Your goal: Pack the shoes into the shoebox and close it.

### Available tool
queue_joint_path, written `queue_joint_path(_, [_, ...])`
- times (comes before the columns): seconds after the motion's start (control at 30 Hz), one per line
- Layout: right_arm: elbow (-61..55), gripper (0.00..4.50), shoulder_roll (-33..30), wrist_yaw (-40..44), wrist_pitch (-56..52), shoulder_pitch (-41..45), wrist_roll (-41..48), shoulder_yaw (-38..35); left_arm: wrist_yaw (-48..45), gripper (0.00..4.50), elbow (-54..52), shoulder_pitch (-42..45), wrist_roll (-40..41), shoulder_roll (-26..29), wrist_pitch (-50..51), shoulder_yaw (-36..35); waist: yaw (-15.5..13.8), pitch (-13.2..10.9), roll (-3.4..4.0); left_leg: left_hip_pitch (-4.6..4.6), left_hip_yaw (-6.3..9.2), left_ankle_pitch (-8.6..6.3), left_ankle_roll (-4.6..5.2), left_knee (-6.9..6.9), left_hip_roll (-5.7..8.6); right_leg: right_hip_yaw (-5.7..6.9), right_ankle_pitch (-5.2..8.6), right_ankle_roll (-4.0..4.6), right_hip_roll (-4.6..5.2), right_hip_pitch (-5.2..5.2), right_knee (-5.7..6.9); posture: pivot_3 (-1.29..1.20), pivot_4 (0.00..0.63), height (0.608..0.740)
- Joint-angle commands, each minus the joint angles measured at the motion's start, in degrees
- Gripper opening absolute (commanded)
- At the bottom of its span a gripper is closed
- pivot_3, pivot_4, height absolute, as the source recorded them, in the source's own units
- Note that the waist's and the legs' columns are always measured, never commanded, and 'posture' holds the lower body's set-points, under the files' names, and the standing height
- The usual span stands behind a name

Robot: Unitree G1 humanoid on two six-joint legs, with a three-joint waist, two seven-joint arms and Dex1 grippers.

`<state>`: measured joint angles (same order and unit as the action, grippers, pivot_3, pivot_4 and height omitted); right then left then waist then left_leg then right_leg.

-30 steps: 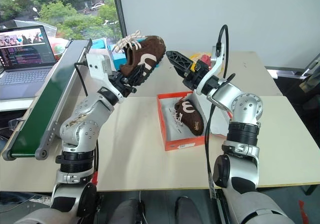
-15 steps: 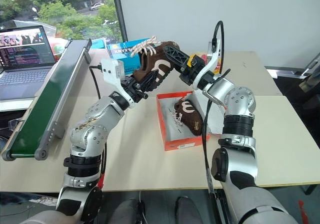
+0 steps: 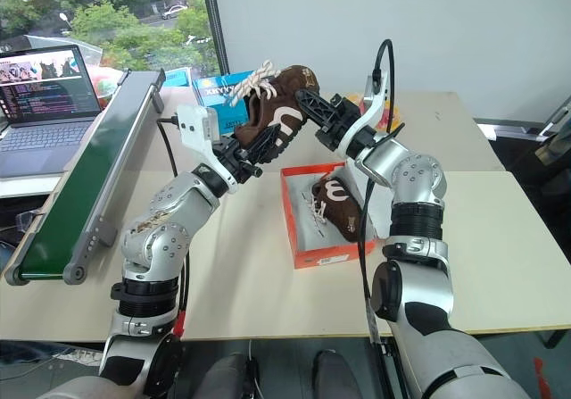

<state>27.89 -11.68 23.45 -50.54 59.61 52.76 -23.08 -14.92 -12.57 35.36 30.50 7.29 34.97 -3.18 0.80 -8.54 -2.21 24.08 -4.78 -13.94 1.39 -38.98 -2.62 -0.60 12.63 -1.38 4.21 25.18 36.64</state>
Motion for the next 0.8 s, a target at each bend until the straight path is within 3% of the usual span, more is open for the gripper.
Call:
queue_joint_path(0.03, [-2.0, 0.36, -0.6, -0.1, 2.0, 2.6, 0.7, -1.6, -2.6, 3.83, -2.2, 1.1, 3.4, 1.6, 0.4, -2.6, 0.0, 0.0, 0.01, 0.0, 0.01, 0.0, 0.0, 0.0, 0.0, 0.0, 0.0, 0.0, 0.0, 0.0, 0.0, 0.0, 0.15, 0.74])
queue_joint_path(0.1, [-2.2, 0.36, -1.0, -0.6, 2.0, 2.8, 0.4, -1.6, -3.3, 4.48, -2.0, 1.6, 3.8, 3.5, 0.2, -4.1, 0.1, 0.0, 0.01, -0.01, 0.01, 0.0, 0.0, 0.0, -0.01, 0.0, 0.0, 0.0, -0.01, 0.01, 0.01, 0.0, 0.15, 0.74])
queue_joint_path(0.23, [-4.9, 0.35, -4.2, 0.7, 1.1, 2.1, -3.4, 2.4, -5.4, 4.5, -0.9, 1.7, 2.6, 9.3, -0.4, -6.2, 0.1, 0.0, 0.02, -0.01, 0.0, 0.0, 0.0, 0.0, -0.01, 0.0, 0.0, 0.0, -0.01, 0.01, 0.02, 0.0, 0.15, 0.74])
queue_joint_path(0.4, [-13.0, 0.34, -15.1, 7.9, -2.0, -1.4, -15.0, 18.9, -7.3, 4.5, 1.9, -1.5, -1.4, 18.3, -1.9, -8.5, 0.1, 0.0, 0.06, 0.03, 0.0, 0.0, 0.0, 0.03, 0.0, 0.0, 0.01, 0.0, -0.01, 0.11, 0.0, 0.0, 0.15, 0.74])
queue_joint_path(0.6, [-14.2, 0.34, -22.9, 16.3, -1.3, -0.8, -23.0, 28.4, -6.8, 4.5, 0.6, -4.4, -1.6, 18.8, -1.4, -9.5, 0.0, 0.0, 0.05, 0.02, -0.03, 0.0, 0.02, -0.01, 0.0, -0.01, 0.0, -0.01, 0.02, 0.07, -0.39, 0.0, 0.15, 0.74])
queue_joint_path(0.8, [-11.0, 0.34, -22.8, 22.2, 0.2, -3.5, -27.4, 33.1, -5.5, 4.5, -3.4, -7.7, -2.6, 17.2, -1.1, -7.5, -0.1, 0.0, 0.05, 0.07, -0.02, -0.02, 0.05, 0.01, 0.0, 0.0, -0.03, -0.06, 0.05, 0.05, -0.51, 0.0, 0.15, 0.74])
